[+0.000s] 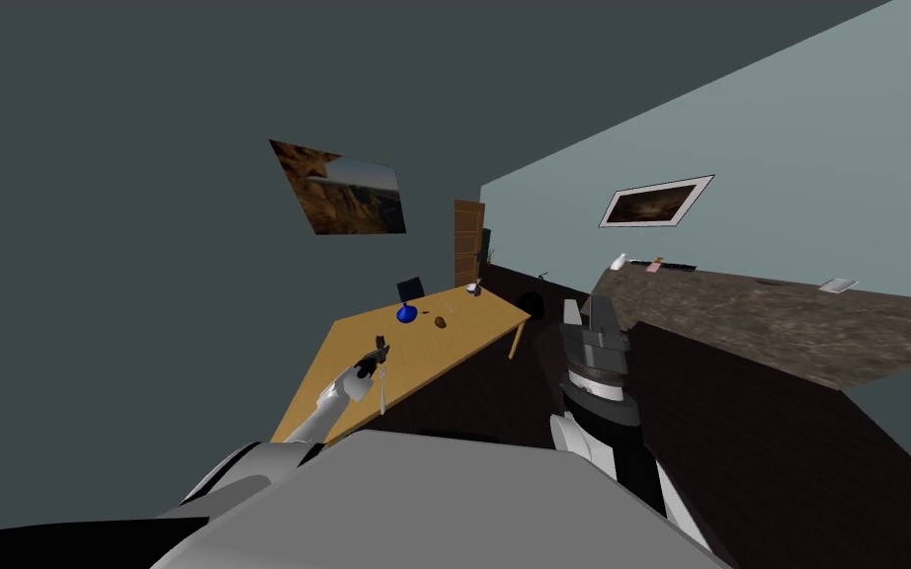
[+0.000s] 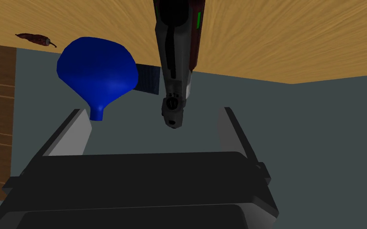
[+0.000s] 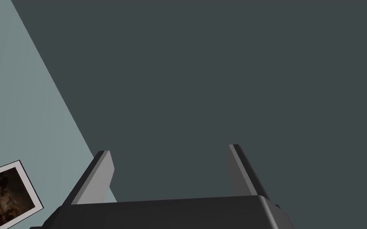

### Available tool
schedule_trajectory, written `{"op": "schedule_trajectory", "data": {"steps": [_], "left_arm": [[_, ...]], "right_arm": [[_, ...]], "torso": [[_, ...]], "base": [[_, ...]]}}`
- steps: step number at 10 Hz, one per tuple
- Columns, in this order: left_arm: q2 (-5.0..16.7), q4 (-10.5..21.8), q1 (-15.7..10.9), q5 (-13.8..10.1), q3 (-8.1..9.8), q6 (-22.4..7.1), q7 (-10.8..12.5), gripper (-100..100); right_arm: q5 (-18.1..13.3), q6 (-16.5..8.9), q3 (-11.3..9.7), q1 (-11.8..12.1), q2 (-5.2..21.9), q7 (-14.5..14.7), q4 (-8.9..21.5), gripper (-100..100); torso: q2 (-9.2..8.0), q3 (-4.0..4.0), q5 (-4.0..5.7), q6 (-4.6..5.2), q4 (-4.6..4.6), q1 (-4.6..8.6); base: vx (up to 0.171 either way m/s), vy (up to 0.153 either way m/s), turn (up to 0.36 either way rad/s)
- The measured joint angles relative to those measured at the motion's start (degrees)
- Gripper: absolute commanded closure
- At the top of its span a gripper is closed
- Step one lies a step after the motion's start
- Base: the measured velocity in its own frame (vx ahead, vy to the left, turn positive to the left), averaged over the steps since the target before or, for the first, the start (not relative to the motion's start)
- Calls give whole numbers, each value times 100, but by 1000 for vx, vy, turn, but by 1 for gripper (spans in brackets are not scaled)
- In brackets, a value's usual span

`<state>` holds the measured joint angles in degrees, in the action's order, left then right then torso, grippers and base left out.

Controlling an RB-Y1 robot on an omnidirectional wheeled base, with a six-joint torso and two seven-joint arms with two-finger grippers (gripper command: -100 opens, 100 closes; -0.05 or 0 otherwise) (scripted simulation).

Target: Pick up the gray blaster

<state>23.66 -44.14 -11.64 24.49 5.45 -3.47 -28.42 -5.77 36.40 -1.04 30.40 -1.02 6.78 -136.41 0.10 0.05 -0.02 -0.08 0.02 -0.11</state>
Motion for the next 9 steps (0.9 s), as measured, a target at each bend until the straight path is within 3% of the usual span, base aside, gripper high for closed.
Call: {"op": "schedule_trajectory", "data": {"steps": [1, 3, 4, 5, 6, 7, 8, 9], "left_arm": [[95, 17, 32, -27, -128, -73, -4, -100], [100, 194, -27, 58, -91, -86, -49, -100], [100, 211, -32, 65, -85, -75, -57, 0], [101, 209, -32, 64, -86, -76, -56, -100], [64, 301, 19, 141, 147, -16, -64, -100], [146, 303, 102, 78, 163, 32, -24, -100], [176, 151, 358, 47, 290, 44, 28, -100], [184, 84, 451, 33, 357, 23, 59, -100]], "right_arm": [[0, 0, 0, 0, 0, 0, 0, 0], [0, 0, 0, 0, 0, 0, 0, 0], [0, 0, 0, 0, 0, 0, 0, 0], [0, 0, 0, 0, 0, 0, 0, 0], [0, 0, -1, -2, 0, 0, 0, 0], [0, 0, 0, 0, 0, 0, 0, 0], [0, 0, -1, -1, 0, 0, 0, 0], [0, 0, 0, 0, 0, 0, 0, 0]], "torso": [[7, 4, -1, 1, 1, -9], [8, 4, -2, -1, 2, -10], [0, 0, -1, -1, 0, -1], [-6, -3, 1, -1, -1, 5], [-11, -6, 2, 6, -3, 11], [-15, -8, 2, -2, -3, 8], [-19, -11, 2, 3, -4, 11], [-18, -10, 2, -2, -4, 9]], "base": [[55, 53, -38], [30, 29, -6], [0, 0, 0], [-5, -10, -370], [-10, -2, -184], [-14, -10, -338], [-13, -3, -149], [-12, -12, -316]]}}
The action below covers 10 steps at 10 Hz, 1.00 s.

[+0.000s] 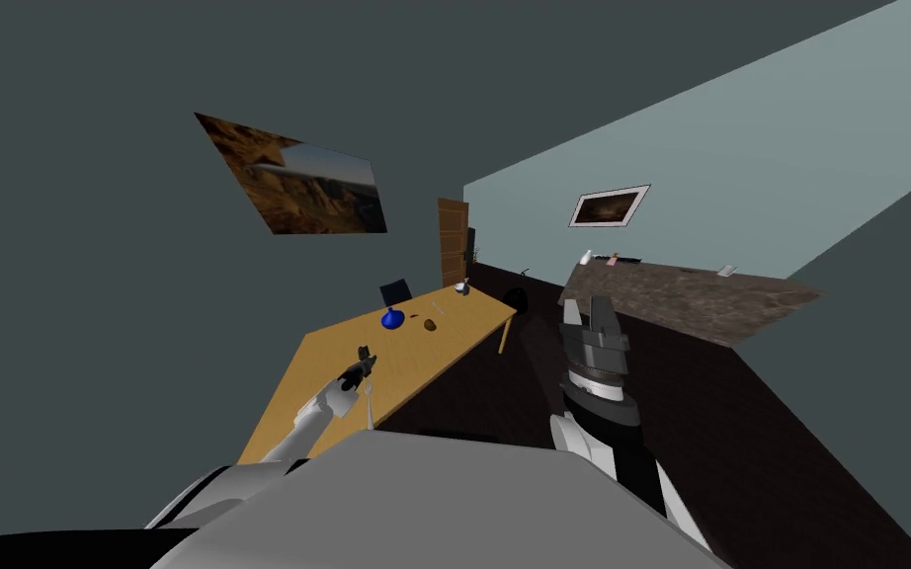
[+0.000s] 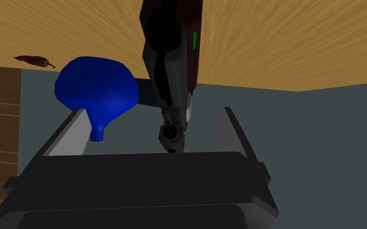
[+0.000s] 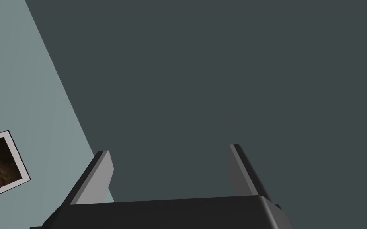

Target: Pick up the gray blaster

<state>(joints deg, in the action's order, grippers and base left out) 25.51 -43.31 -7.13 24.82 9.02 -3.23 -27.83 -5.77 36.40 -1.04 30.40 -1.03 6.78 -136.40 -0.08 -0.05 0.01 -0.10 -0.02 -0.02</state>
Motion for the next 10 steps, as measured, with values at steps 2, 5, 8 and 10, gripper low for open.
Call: {"op": "schedule_trajectory", "data": {"steps": [2, 5, 8, 10], "left_arm": [[-28, 406, 6, 155, 464, 292, -46, -100], [63, 39, 382, 23, 546, 114, 101, -100], [143, 51, 646, 1, 810, 238, 182, -100], [148, 197, 798, 69, 1142, 431, 171, -100]], "right_arm": [[0, 0, 0, 0, 0, 0, 0, 0], [0, 0, 0, 0, 0, 0, 0, 0], [0, 0, 0, 1, 0, 0, 0, 0], [0, 0, 0, 0, 0, 0, 0, 0]], "torso": [[2, 1, 0, 0, 0, 0], [2, 1, 0, 1, 0, 0], [3, 2, -1, -2, 1, -2], [3, 2, 0, -1, 0, 0]], "base": [[-6, -3, -89], [-8, -10, -291], [-6, -8, -157], [-8, -9, -261]]}}
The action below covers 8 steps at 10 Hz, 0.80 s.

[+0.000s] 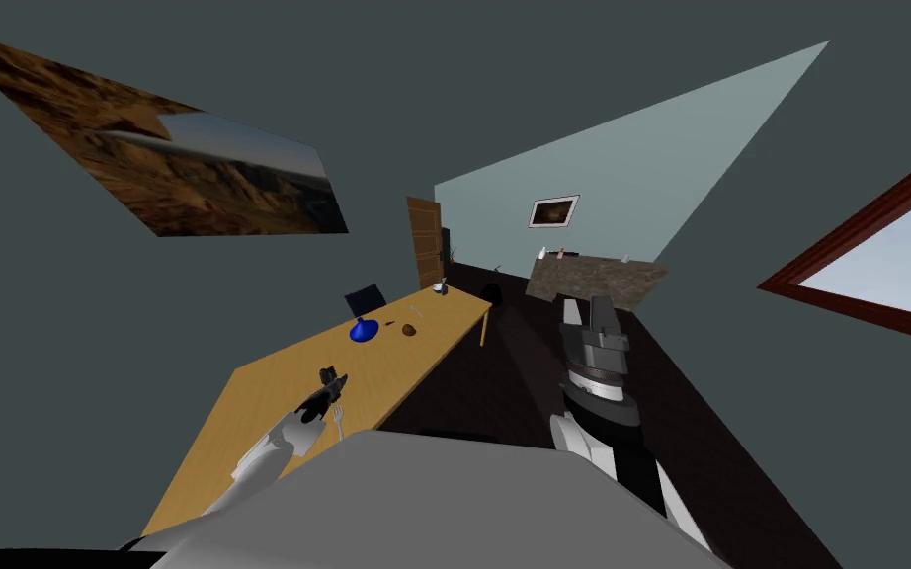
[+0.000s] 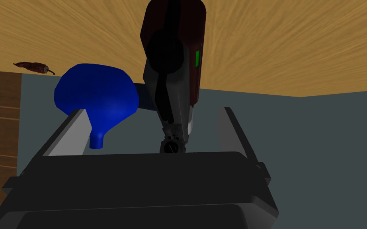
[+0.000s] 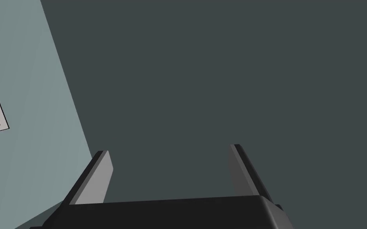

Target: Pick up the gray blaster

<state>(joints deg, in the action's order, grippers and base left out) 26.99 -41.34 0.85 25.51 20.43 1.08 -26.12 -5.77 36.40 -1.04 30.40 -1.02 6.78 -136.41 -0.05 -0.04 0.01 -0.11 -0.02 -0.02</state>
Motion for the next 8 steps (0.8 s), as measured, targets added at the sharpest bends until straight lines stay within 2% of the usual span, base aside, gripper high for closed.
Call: {"op": "schedule_trajectory", "data": {"steps": [1, 3, 4, 6, 7, 8], "left_arm": [[74, 37, 141, -24, 136, 62, 53, -100], [90, -120, 432, -43, 310, 47, 144, -100], [84, 78, 383, 22, 552, 168, 99, -100], [128, 85, 593, 28, 851, 258, 132, -100], [239, 547, 507, 91, 1198, 520, 67, -100], [150, 251, 763, 45, 1164, 436, 149, -100]], "right_arm": [[0, 0, -1, -1, 0, 0, 0, 0], [0, 0, 0, -1, 0, 0, 0, 0], [0, 0, 0, 0, 0, 0, 0, 0], [0, 0, 0, 0, 0, 0, 0, 0], [0, 0, 0, -1, 0, 0, 0, 0], [0, 0, 0, 0, 0, 0, 0, 0]], "torso": [[-2, -1, 0, 5, -1, 1], [-2, -1, 0, 5, -1, 0], [-1, 0, -1, 0, 0, -2], [-1, -1, 0, -2, 0, 0], [0, 0, 0, 5, -1, 1], [-2, -1, -1, -2, 0, 0]], "base": [[-8, -3, -168], [-9, -8, -254], [-7, -19, -335], [-7, -14, -230], [-5, -5, -175], [-4, -1, 11]]}}
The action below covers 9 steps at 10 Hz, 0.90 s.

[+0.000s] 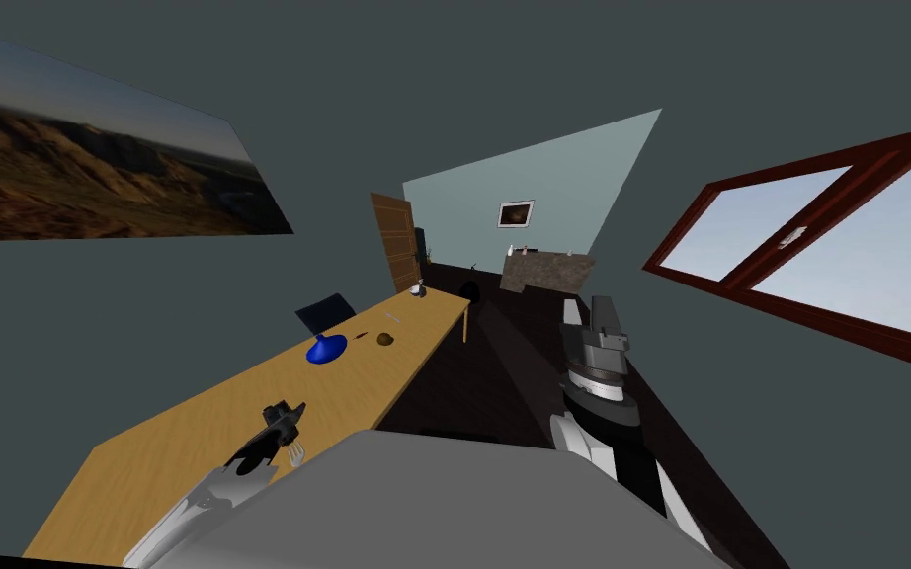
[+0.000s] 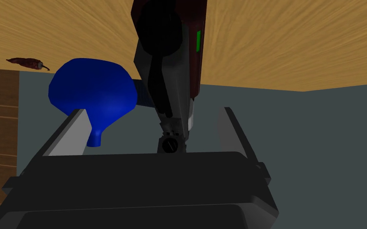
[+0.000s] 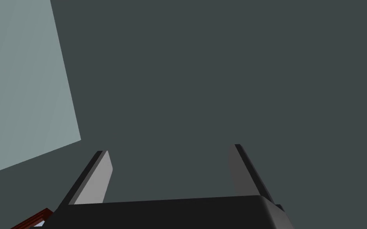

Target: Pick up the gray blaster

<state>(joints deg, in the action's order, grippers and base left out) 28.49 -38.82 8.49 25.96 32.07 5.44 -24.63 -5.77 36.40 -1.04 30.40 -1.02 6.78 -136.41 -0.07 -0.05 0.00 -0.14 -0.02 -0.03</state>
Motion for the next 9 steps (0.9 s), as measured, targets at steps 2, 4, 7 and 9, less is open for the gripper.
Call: {"op": "schedule_trajectory", "data": {"steps": [2, 4, 7, 9], "left_arm": [[3, -262, 147, -41, -73, -157, 108, 100], [4, -259, 151, -40, -72, -158, 105, 100], [2, -257, 153, -37, -75, -160, 101, 0], [-85, -544, 141, -57, -272, -310, 101, 100]], "right_arm": [[0, 0, 0, 0, 0, 0, 0, 0], [0, 0, 0, 0, 0, 0, 0, 0], [0, 0, 0, 0, 0, 0, 0, 0], [0, 0, 1, 2, 0, 0, 0, 0]], "torso": [[4, 2, 0, 1, 0, -3], [7, 3, -5, 6, -1, -7], [8, 3, -6, 4, -2, -17], [8, 3, -9, -5, -1, -19]], "base": [[0, 0, 0], [-1, 1, 5], [0, 0, 0], [8, 12, 275]]}}
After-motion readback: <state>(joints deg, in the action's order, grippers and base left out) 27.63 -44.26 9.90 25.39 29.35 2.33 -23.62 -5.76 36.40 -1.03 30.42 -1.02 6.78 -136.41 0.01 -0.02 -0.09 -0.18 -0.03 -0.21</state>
